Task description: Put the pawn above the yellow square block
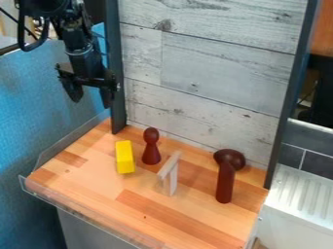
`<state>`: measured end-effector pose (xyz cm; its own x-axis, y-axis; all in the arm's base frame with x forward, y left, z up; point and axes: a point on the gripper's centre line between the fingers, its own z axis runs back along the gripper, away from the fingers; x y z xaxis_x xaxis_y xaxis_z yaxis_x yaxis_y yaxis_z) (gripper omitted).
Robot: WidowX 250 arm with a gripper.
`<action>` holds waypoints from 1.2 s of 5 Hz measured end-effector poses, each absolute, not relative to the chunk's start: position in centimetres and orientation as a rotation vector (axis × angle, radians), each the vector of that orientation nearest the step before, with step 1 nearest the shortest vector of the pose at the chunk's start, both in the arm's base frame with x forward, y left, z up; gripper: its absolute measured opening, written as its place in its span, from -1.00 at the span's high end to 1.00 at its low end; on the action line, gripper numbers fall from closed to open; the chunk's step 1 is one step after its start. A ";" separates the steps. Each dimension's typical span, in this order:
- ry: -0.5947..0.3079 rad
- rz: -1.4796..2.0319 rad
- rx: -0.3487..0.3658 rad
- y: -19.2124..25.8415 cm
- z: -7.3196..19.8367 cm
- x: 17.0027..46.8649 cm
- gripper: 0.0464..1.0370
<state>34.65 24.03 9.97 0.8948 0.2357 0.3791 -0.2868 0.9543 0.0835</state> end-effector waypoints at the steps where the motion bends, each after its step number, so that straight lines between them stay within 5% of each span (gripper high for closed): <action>1: -0.339 0.277 0.121 23.9 8.2 34.5 -0.92; 2: -0.326 0.174 0.207 22.8 6.9 35.3 -0.92; 4: -0.194 0.027 0.234 21.0 5.6 36.6 -0.92; 6: -0.050 -0.027 0.163 19.9 4.9 38.8 -0.92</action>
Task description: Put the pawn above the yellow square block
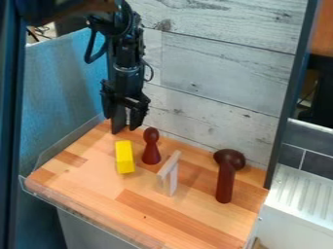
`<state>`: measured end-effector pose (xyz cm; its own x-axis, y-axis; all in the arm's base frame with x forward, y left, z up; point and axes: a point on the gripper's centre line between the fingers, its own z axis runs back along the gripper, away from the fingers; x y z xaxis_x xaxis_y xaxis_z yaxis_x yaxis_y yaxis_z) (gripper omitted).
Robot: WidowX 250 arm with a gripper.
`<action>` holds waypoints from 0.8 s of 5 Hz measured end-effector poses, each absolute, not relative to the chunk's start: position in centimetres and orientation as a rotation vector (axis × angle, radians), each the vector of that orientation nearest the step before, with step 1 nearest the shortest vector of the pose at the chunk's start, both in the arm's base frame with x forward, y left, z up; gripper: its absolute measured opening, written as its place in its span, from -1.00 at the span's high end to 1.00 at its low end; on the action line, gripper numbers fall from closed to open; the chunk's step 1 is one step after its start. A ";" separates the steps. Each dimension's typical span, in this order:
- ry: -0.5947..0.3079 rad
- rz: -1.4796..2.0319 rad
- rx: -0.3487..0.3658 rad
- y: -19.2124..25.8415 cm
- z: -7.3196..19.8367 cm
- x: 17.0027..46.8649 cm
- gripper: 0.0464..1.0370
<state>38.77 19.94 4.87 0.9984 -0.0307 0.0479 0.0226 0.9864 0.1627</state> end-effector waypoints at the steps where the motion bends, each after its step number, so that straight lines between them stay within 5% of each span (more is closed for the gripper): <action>1: -0.037 -0.039 0.136 19.8 4.6 39.3 -0.92; 4: -0.070 -0.092 0.081 17.8 3.1 40.0 -0.92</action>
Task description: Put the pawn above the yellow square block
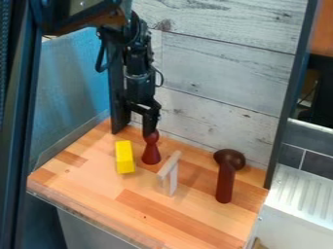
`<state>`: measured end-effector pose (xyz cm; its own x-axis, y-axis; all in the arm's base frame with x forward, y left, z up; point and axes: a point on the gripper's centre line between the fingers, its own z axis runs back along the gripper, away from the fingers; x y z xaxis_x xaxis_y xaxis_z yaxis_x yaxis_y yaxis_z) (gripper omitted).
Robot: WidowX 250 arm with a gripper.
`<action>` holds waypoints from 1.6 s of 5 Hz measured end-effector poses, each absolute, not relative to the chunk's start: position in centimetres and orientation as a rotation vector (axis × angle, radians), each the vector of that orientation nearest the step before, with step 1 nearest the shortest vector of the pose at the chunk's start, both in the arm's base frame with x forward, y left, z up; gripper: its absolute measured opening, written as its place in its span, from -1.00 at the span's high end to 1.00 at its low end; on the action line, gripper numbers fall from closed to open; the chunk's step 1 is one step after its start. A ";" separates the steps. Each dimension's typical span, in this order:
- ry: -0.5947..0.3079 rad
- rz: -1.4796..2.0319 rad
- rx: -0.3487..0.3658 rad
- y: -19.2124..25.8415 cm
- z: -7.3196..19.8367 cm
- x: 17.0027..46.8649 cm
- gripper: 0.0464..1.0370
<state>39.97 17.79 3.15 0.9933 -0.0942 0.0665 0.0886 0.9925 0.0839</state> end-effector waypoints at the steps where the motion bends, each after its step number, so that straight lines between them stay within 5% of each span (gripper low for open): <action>1: -0.095 -0.104 0.069 17.2 3.1 40.5 -0.92; 6: -0.116 -0.089 0.071 17.0 0.9 42.1 -0.84; 7: -0.125 -0.088 0.075 16.7 0.6 42.4 -0.26; 8: -0.143 -0.081 0.071 16.6 0.6 42.6 -0.02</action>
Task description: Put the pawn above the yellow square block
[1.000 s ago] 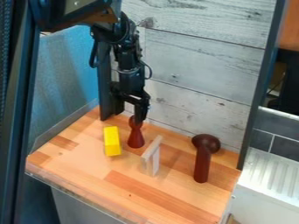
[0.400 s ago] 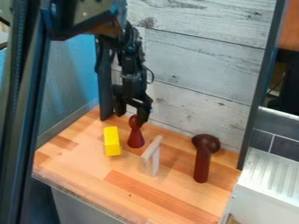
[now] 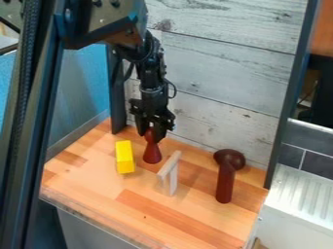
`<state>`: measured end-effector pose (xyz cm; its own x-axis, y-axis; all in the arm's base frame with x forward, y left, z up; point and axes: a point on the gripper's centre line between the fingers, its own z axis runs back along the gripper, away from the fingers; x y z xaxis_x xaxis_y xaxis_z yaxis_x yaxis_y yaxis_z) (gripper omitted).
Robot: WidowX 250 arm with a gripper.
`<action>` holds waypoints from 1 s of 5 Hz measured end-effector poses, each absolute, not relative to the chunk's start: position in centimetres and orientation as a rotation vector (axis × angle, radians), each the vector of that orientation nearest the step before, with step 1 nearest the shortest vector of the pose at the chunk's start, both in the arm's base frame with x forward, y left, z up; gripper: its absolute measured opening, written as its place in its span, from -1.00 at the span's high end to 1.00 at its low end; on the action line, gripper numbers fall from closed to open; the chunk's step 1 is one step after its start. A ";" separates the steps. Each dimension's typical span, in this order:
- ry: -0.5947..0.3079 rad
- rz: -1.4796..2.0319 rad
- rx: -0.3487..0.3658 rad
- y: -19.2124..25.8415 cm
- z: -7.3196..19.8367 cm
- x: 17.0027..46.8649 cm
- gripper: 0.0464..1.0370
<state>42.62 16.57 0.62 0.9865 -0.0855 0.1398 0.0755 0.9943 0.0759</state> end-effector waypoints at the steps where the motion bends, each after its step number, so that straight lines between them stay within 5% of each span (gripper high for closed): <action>1: -0.154 -0.082 0.047 16.4 0.4 42.5 -0.02; 5: -0.303 -0.056 -0.182 17.8 6.0 39.4 -0.02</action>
<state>39.42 17.76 6.02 0.9532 -0.0273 0.3011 0.0818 0.9821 -0.1697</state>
